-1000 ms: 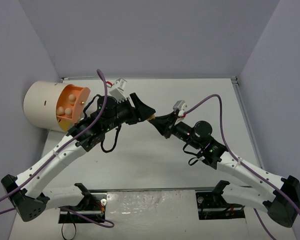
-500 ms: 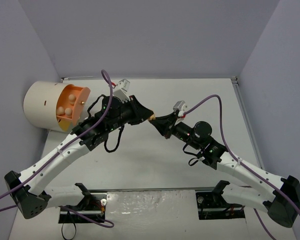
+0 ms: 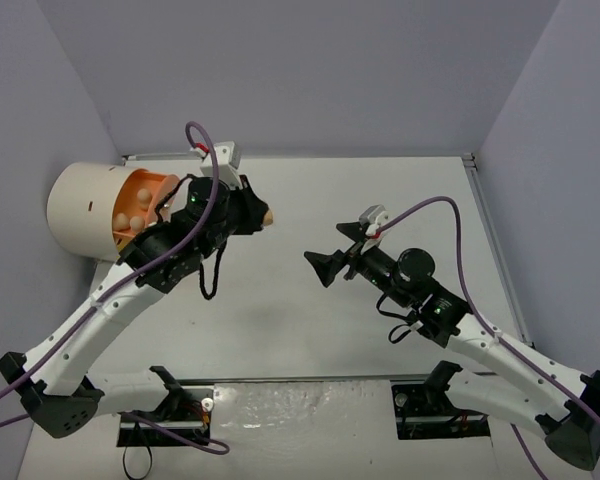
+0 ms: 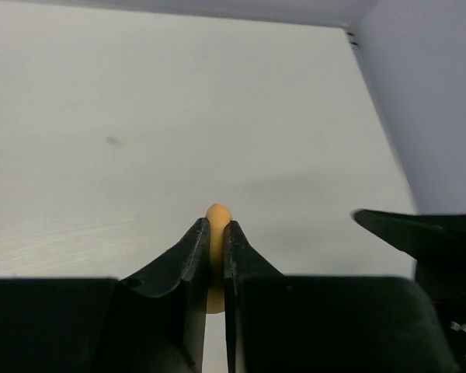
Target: Organize the makeup
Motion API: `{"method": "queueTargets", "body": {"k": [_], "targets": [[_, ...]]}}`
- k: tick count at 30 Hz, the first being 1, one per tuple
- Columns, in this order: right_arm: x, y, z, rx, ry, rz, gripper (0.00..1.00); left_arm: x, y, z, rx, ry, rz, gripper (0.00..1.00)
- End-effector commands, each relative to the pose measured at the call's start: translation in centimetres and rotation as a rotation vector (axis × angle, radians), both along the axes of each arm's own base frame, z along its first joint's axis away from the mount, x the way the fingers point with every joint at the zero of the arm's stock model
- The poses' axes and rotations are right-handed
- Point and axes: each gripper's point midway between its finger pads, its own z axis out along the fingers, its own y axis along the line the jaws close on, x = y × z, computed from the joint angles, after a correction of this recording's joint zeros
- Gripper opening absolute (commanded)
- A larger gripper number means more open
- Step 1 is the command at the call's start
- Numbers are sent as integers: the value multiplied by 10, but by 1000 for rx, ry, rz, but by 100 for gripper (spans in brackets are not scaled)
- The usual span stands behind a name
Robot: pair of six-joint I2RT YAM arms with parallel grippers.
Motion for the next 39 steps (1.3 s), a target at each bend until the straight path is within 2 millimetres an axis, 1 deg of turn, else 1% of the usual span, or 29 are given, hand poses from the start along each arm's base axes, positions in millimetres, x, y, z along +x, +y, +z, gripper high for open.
{"method": "queueTargets", "body": {"k": [1,3,5,6,9,10,12,13,15,17,20,26,32,34,36,39], "targets": [[14,-31,4,-28,-26,-162,100,30,119,28,267,-80,338,0],[19,-39,-6,-51,-11,-202,100,41,156,28,309,-70,424,0],[21,-42,-18,-72,5,-220,100,52,202,25,343,-41,531,0],[23,-45,-22,-78,11,-232,100,56,216,23,352,-29,566,0],[28,-53,-32,-87,22,-269,100,72,251,20,350,-13,643,0],[30,-56,-37,-91,32,-277,100,77,266,18,343,-5,674,0],[31,-57,-42,-87,40,-273,100,84,288,16,336,6,725,0],[31,-58,-44,-85,45,-267,100,88,296,14,334,10,741,0],[30,-59,-46,-74,48,-259,100,98,308,5,338,31,752,0],[31,-62,-46,-64,52,-264,100,108,314,-4,341,50,746,0],[32,-64,-45,-53,52,-266,100,115,318,-14,347,64,748,0],[34,-66,-48,-46,60,-263,100,123,314,-23,334,69,720,2],[35,-67,-49,-44,65,-270,100,124,312,-36,327,100,710,12],[36,-68,-51,-42,69,-273,100,122,310,-42,314,120,709,17],[33,-64,-52,-41,69,-244,100,121,307,-46,302,124,700,24],[34,-65,-51,-38,68,-245,100,121,307,-48,304,130,696,28]]}}
